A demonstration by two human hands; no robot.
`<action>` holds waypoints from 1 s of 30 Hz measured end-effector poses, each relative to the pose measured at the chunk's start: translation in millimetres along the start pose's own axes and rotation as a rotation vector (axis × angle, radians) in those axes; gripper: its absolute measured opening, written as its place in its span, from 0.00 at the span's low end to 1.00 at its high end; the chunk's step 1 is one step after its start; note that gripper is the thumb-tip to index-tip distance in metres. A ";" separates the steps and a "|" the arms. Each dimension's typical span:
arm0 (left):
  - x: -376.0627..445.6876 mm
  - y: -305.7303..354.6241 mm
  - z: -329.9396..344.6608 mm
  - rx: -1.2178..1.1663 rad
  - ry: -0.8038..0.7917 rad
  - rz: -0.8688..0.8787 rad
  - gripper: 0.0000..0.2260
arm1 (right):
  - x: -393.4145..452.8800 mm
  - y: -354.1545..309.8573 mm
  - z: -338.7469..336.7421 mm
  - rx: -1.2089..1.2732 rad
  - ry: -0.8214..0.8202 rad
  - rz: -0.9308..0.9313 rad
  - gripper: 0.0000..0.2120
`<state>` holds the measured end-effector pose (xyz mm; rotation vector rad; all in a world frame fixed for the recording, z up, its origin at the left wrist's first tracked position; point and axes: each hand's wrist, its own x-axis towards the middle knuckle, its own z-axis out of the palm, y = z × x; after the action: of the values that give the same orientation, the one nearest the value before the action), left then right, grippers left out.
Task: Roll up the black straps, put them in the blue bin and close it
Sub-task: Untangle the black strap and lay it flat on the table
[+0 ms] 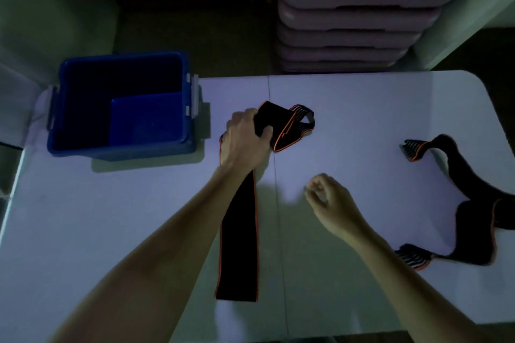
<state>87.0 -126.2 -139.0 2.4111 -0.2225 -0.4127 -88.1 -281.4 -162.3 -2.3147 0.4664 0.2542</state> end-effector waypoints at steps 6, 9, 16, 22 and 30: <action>53.9 33.7 13.7 -0.070 -0.067 -0.275 0.23 | 94.6 -12.3 -18.1 0.201 -0.003 0.239 0.11; 63.0 30.7 17.8 -0.149 -0.073 -0.279 0.11 | 128.5 -16.2 -8.0 0.305 0.055 0.320 0.17; 37.6 17.6 1.7 -0.565 -0.122 -0.302 0.13 | 159.3 -13.1 -18.6 0.253 0.229 0.370 0.13; 1.6 5.5 8.8 -0.463 -0.251 -0.309 0.26 | 161.9 -5.4 -55.3 0.755 0.171 0.181 0.02; -10.5 22.3 34.9 -0.358 -0.107 -0.046 0.09 | 129.9 -35.7 -82.7 0.588 0.115 -0.156 0.04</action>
<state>63.8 -161.1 -147.4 2.0479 -0.1272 -0.5533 48.6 -350.0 -122.5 -1.7797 0.3547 -0.0881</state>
